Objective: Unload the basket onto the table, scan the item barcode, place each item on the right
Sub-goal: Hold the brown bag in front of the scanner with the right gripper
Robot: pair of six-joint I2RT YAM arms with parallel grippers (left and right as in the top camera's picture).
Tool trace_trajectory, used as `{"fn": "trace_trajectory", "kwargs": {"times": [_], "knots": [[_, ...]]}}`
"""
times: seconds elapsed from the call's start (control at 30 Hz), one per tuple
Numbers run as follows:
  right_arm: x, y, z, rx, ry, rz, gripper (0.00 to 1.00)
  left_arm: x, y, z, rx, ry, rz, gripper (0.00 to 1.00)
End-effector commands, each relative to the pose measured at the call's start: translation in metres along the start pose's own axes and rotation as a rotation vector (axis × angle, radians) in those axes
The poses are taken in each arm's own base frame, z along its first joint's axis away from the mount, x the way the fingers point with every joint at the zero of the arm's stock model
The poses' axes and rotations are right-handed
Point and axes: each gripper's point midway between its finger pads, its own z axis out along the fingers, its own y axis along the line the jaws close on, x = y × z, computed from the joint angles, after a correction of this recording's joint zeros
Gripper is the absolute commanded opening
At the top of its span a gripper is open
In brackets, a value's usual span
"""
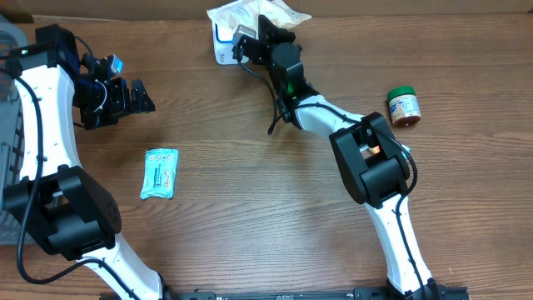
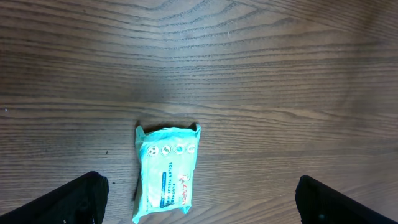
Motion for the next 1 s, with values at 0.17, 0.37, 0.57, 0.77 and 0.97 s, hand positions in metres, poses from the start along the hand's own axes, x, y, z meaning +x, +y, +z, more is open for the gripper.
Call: {"fn": "trace_trajectory", "kwargs": {"times": [0.17,0.37,0.57,0.77,0.97], "knots": [[-0.029,-0.042,0.012,0.025,-0.101,0.002,0.04,-0.004,-0.003,-0.013,-0.004,-0.041,0.008,1.00],[-0.022,-0.025,0.014,-0.007,-0.090,-0.092,0.04,-0.004,-0.003,-0.013,-0.004,-0.041,0.008,0.99],[-0.008,-0.004,0.014,-0.050,0.000,-0.099,0.04,-0.004,-0.003,-0.013,-0.004,-0.041,0.008,1.00],[-0.014,-0.004,0.010,-0.013,0.051,-0.097,0.04,-0.004,-0.003,-0.014,-0.004,-0.041,0.008,0.99],[0.001,-0.004,0.009,-0.007,0.136,-0.175,0.05,-0.004,-0.003,-0.013,-0.004,-0.041,0.008,1.00]]}}
